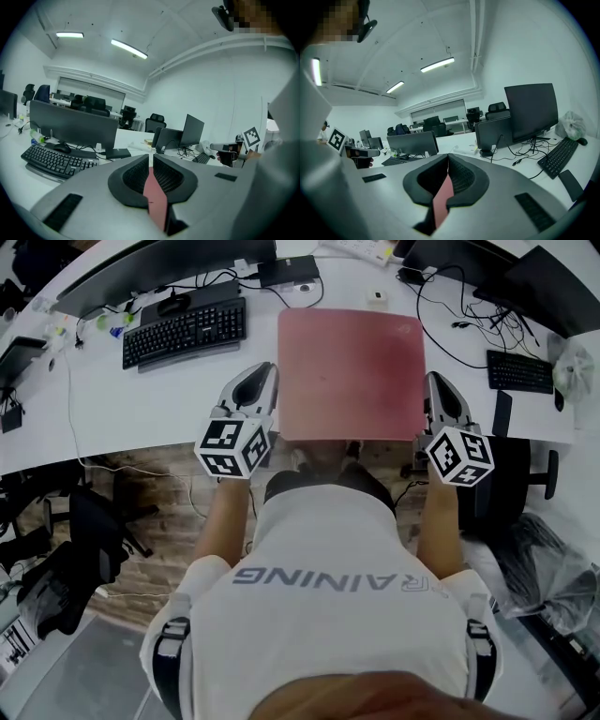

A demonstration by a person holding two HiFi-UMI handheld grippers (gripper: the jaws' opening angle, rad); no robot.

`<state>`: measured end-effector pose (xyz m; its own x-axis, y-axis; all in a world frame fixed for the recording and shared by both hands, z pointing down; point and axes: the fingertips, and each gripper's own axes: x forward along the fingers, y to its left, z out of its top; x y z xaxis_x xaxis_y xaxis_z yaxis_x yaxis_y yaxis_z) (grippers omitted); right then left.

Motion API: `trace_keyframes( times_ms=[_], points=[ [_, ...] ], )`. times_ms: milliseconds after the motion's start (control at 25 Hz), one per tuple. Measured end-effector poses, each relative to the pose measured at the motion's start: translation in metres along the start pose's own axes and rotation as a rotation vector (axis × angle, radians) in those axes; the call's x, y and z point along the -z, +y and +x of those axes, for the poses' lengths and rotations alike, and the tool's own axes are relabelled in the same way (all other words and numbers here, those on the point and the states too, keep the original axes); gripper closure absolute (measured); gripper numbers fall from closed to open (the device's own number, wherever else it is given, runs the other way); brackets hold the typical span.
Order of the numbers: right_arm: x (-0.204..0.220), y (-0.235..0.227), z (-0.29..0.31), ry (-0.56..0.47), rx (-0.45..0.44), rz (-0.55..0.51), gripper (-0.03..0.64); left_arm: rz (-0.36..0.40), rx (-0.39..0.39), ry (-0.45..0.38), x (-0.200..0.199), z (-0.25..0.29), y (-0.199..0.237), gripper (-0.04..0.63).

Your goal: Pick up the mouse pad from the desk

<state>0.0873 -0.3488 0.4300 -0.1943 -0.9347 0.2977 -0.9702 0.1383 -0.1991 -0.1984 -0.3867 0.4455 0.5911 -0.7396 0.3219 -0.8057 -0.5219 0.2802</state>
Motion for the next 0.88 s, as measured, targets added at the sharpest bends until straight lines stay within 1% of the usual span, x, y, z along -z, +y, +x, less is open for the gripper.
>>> trace_keyframes(
  times_ms=[320, 480, 520, 560, 600, 680, 760, 880],
  points=[
    [0.016, -0.046, 0.028, 0.098, -0.013, -0.002, 0.592, 0.014, -0.017, 0.039, -0.001, 0.041, -0.018, 0.541],
    [0.035, -0.074, 0.05, 0.168, 0.006, 0.004, 0.591, 0.0, -0.055, 0.098, 0.018, 0.067, -0.016, 0.541],
    [0.041, -0.081, 0.055, 0.186, 0.012, 0.005, 0.591, -0.006, -0.069, 0.115, 0.023, 0.073, -0.014, 0.534],
    [0.048, -0.088, 0.061, 0.204, 0.015, 0.008, 0.587, -0.01, -0.083, 0.133, 0.029, 0.078, -0.011, 0.498],
    [0.055, -0.094, 0.067, 0.224, 0.014, 0.015, 0.569, -0.014, -0.098, 0.152, 0.036, 0.084, -0.007, 0.455],
    [0.075, -0.106, 0.079, 0.273, 0.003, 0.042, 0.529, -0.024, -0.131, 0.188, 0.049, 0.094, 0.001, 0.43],
    [0.098, -0.117, 0.088, 0.327, 0.003, 0.064, 0.471, -0.037, -0.16, 0.227, 0.064, 0.102, 0.009, 0.402],
    [0.133, -0.136, 0.097, 0.412, 0.034, 0.068, 0.384, -0.063, -0.173, 0.295, 0.089, 0.112, 0.018, 0.37]
  ],
)
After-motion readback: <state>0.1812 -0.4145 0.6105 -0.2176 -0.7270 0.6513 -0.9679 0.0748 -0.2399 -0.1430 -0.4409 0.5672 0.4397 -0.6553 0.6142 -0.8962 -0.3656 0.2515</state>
